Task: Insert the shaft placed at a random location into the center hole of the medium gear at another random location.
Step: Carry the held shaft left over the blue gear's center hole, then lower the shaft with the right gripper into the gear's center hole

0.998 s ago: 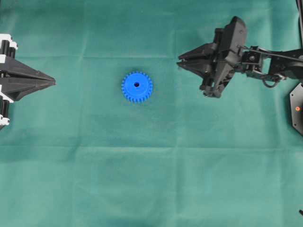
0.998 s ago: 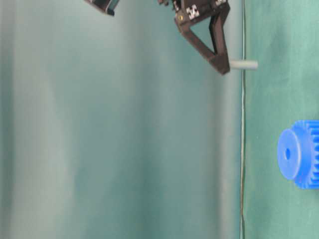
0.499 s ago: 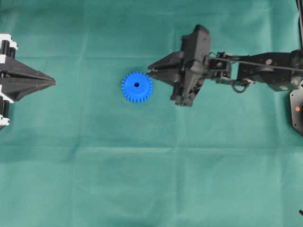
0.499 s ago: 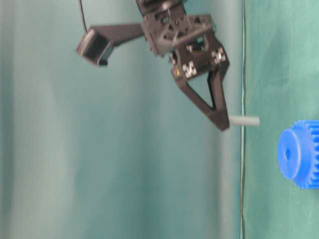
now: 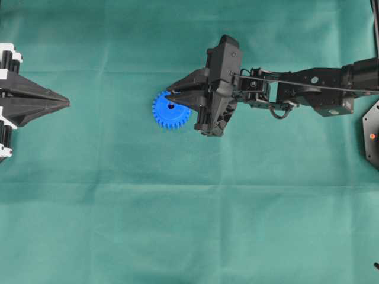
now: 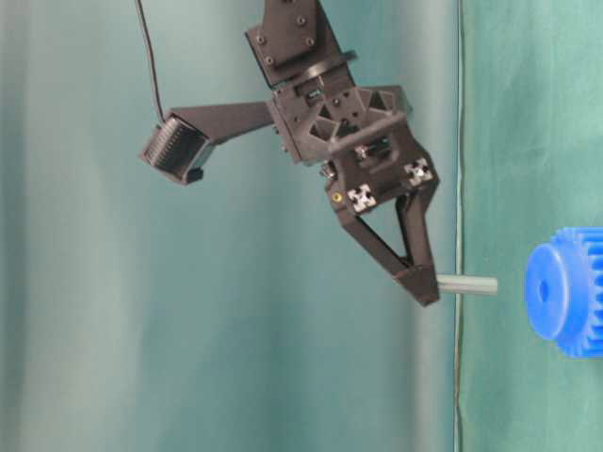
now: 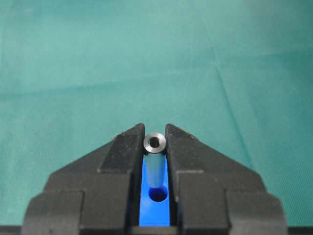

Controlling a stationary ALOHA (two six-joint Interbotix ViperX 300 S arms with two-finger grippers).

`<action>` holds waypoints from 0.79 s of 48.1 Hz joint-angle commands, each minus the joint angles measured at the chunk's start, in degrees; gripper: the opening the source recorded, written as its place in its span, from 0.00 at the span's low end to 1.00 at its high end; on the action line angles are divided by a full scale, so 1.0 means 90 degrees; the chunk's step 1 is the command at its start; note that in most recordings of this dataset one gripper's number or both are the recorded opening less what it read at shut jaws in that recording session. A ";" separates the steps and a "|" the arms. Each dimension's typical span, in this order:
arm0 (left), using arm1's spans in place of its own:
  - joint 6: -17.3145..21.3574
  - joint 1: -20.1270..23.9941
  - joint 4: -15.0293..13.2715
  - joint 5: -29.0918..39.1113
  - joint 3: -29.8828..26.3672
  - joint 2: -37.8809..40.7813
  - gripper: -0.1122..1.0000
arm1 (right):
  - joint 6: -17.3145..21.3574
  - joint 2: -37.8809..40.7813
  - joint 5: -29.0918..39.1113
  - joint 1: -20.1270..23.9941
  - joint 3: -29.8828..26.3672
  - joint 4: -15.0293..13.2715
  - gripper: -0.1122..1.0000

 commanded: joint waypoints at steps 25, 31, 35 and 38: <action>-0.0010 -0.0010 0.0020 0.0020 -0.0059 0.0049 0.10 | -0.0078 0.0303 -0.0068 0.0020 -0.0166 0.0049 0.22; -0.0010 -0.0010 0.0020 0.0020 -0.0059 0.0049 0.10 | -0.0078 0.0400 -0.0107 0.0020 -0.0156 0.0088 0.22; -0.0010 -0.0010 0.0020 0.0020 -0.0059 0.0049 0.10 | -0.0078 0.0410 -0.0176 0.0020 -0.0137 0.0107 0.22; 0.0000 -0.0010 0.0020 0.0020 -0.0059 0.0049 0.10 | -0.0078 0.0410 -0.0215 0.0020 -0.0137 0.0107 0.22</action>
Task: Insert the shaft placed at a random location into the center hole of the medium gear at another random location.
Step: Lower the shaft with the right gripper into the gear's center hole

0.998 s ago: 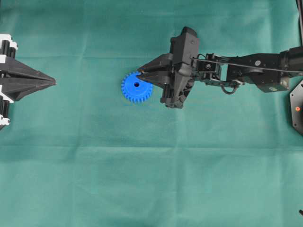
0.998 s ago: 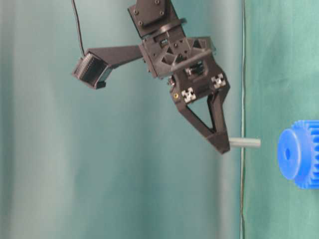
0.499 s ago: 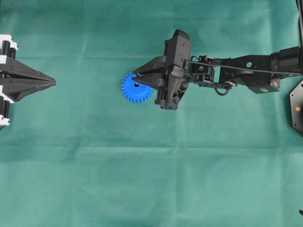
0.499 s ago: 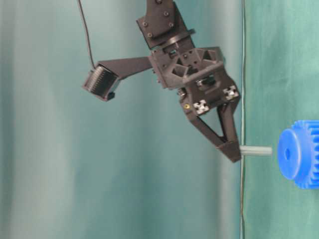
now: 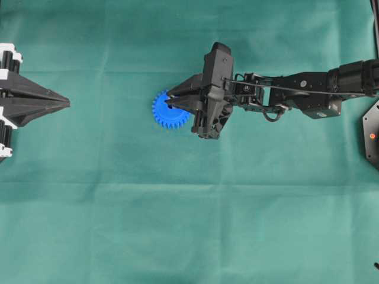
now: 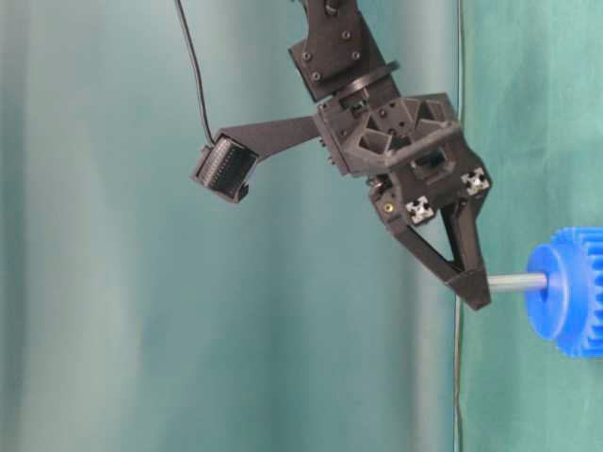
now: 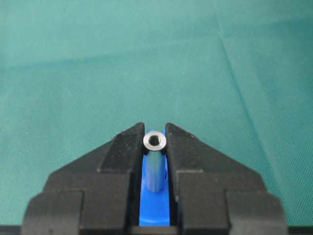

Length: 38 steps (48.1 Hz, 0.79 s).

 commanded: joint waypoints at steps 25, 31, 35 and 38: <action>0.0000 -0.0010 0.0020 -0.0020 -0.0068 0.0049 0.10 | -0.0078 -0.0352 -0.0059 0.0010 -0.0146 0.0029 0.22; 0.0000 -0.0010 0.0020 -0.0010 -0.0059 0.0049 0.10 | -0.0078 -0.0322 -0.0078 0.0059 -0.0195 0.0029 0.22; 0.0000 -0.0010 0.0020 -0.0010 -0.0059 0.0049 0.10 | -0.0068 -0.0283 -0.0059 0.0088 -0.0254 0.0029 0.22; 0.0000 -0.0010 0.0020 -0.0010 -0.0059 0.0049 0.10 | -0.0068 -0.0254 -0.0059 0.0098 -0.0283 0.0029 0.22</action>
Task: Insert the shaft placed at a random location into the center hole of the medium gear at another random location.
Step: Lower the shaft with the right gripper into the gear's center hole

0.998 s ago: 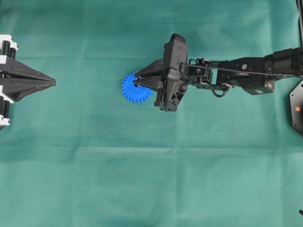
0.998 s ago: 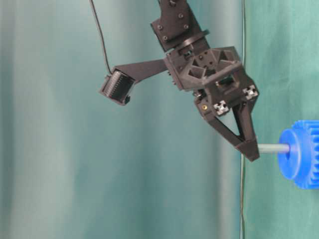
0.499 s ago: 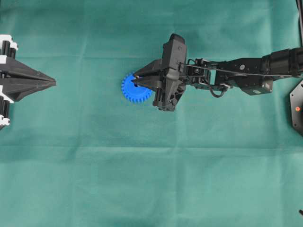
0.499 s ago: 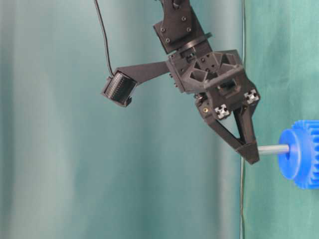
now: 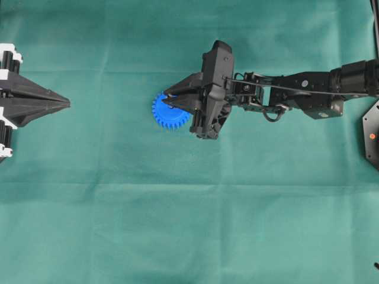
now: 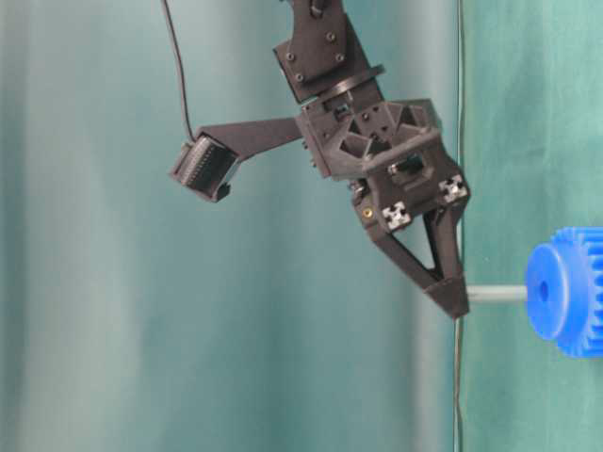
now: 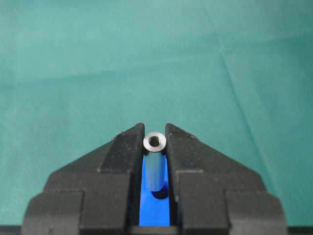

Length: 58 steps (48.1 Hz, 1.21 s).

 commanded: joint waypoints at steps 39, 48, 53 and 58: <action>0.0000 -0.0010 0.0020 0.0000 -0.0068 0.0049 0.10 | -0.0078 0.0234 -0.0059 -0.0049 -0.0176 0.0029 0.22; 0.0000 0.0000 0.0020 0.0000 -0.0068 0.0049 0.10 | -0.0117 0.0107 -0.0029 -0.0059 -0.0186 0.0029 0.22; 0.0000 -0.0010 0.0020 0.0000 -0.0068 0.0049 0.10 | -0.0127 -0.0029 -0.0029 -0.0068 -0.0156 0.0020 0.22; 0.0000 -0.0010 0.0020 0.0000 -0.0068 0.0049 0.10 | -0.0137 -0.0117 -0.0029 -0.0059 -0.0137 0.0000 0.22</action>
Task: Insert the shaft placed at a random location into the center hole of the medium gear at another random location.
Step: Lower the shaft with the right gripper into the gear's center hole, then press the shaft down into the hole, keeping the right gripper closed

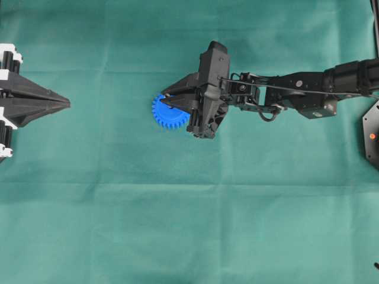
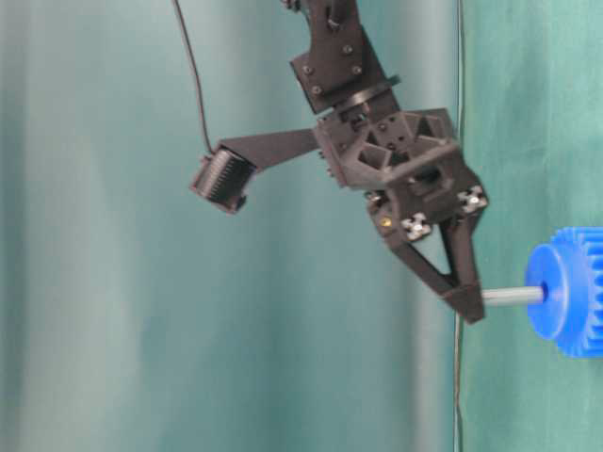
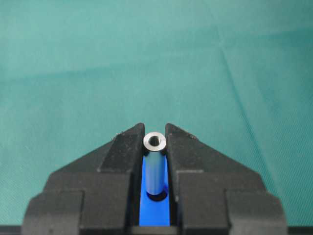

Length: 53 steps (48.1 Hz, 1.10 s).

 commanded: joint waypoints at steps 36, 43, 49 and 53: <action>0.0000 -0.0010 0.0010 -0.0039 -0.0059 0.0049 0.10 | -0.0273 -0.0068 -0.0176 0.0000 -0.0039 -0.0029 0.22; 0.0000 -0.0010 0.0010 -0.0039 -0.0059 0.0049 0.10 | -0.0273 0.0068 -0.0254 -0.0010 -0.0039 -0.0020 0.22; 0.0000 -0.0010 0.0010 -0.0039 -0.0059 0.0049 0.10 | -0.0273 0.0186 -0.0264 -0.0020 -0.0039 -0.0010 0.22; 0.0000 -0.0010 0.0010 -0.0039 -0.0059 0.0049 0.10 | -0.0273 0.0244 -0.0264 -0.0010 -0.0029 0.0000 0.22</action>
